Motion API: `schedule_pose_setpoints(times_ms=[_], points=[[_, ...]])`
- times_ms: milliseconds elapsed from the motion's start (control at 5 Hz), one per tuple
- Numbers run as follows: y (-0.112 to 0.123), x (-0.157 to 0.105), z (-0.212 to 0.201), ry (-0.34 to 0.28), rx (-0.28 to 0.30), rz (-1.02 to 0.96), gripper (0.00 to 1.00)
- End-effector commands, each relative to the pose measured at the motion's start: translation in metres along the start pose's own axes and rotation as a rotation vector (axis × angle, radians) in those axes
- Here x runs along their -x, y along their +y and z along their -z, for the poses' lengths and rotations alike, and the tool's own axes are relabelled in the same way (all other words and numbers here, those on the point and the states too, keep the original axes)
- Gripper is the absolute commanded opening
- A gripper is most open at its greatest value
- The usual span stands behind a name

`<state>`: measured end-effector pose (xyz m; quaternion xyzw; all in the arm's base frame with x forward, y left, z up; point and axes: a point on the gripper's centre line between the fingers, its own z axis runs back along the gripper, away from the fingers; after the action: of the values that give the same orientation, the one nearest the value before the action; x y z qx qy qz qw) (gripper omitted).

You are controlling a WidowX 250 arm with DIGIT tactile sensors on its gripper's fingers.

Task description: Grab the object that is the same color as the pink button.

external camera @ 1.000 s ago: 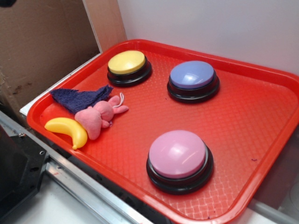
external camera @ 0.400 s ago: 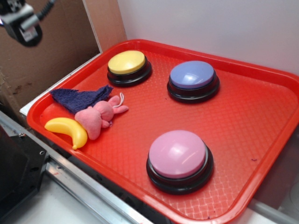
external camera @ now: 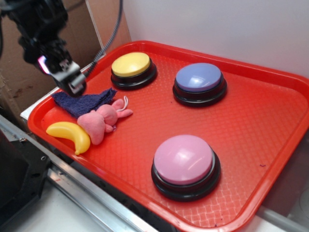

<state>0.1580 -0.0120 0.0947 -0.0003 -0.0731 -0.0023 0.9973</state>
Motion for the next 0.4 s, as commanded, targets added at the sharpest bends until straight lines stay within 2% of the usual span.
schedule_pose_setpoints(times_ms=[0,200], points=[[-0.002,-0.01,0.051,0.049,-0.015,-0.133,1.0],[-0.009,-0.009,0.067,0.084,-0.035,-0.128,1.0]])
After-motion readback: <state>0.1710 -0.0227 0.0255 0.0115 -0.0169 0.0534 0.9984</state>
